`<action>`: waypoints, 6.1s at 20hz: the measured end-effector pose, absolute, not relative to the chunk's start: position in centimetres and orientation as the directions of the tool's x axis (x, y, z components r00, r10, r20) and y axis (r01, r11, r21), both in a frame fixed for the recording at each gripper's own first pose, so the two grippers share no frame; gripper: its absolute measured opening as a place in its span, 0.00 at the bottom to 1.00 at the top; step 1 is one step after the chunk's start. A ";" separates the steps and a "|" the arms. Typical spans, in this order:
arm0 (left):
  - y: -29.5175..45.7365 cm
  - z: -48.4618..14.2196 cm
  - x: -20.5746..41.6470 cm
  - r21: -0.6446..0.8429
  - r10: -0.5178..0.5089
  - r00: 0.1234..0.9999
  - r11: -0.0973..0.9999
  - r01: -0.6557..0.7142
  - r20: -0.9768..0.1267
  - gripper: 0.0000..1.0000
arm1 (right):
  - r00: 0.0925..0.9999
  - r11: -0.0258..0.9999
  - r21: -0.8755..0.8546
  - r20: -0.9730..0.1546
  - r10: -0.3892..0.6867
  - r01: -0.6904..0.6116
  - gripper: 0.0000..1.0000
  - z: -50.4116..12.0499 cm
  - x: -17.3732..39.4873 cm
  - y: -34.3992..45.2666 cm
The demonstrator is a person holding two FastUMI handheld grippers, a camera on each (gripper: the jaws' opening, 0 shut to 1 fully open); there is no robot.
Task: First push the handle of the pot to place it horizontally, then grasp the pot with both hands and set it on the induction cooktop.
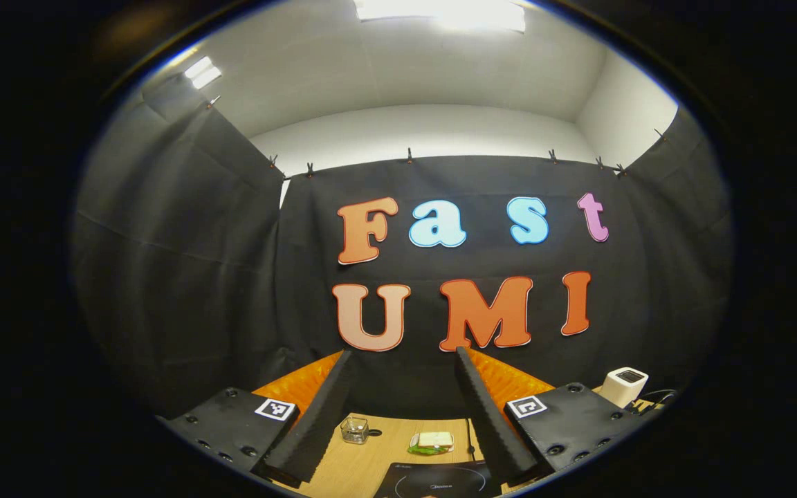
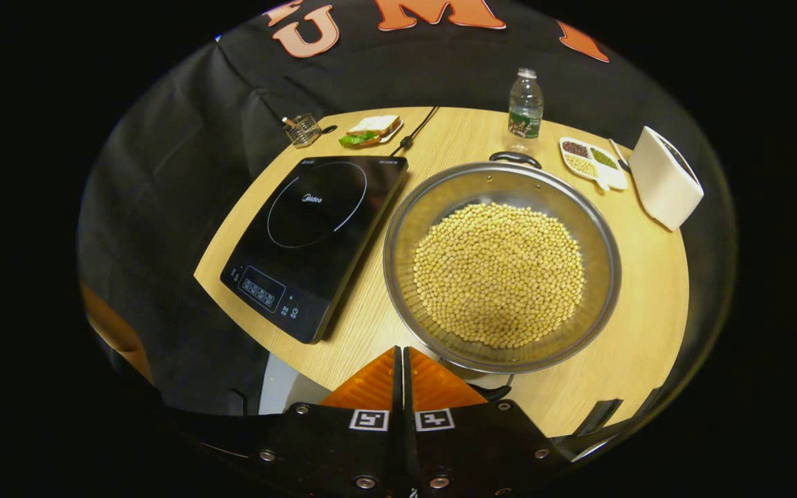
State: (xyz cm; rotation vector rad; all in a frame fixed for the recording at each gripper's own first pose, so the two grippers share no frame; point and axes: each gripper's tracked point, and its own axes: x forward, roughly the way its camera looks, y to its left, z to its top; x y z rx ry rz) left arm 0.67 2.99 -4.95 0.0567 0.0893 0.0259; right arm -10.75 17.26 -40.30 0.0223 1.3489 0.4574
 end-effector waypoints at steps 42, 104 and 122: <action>0.0 -8.9 3.4 0.082 -0.018 0.987 0.996 0.031 -0.157 0.99 | 0.121 0.986 0.159 -0.979 0.165 -0.054 0.00 -47.3 -9.2 4.3; -17.3 -32.6 4.7 -0.117 -0.304 0.666 0.943 0.311 -0.681 0.96 | 0.329 0.991 0.050 -0.944 0.006 0.127 0.86 -45.0 9.9 -4.7; -24.7 -57.6 0.5 -0.132 -0.183 0.191 0.959 0.252 -0.964 0.97 | 0.227 0.990 0.029 -0.974 -0.003 0.136 0.88 -51.3 10.1 -7.2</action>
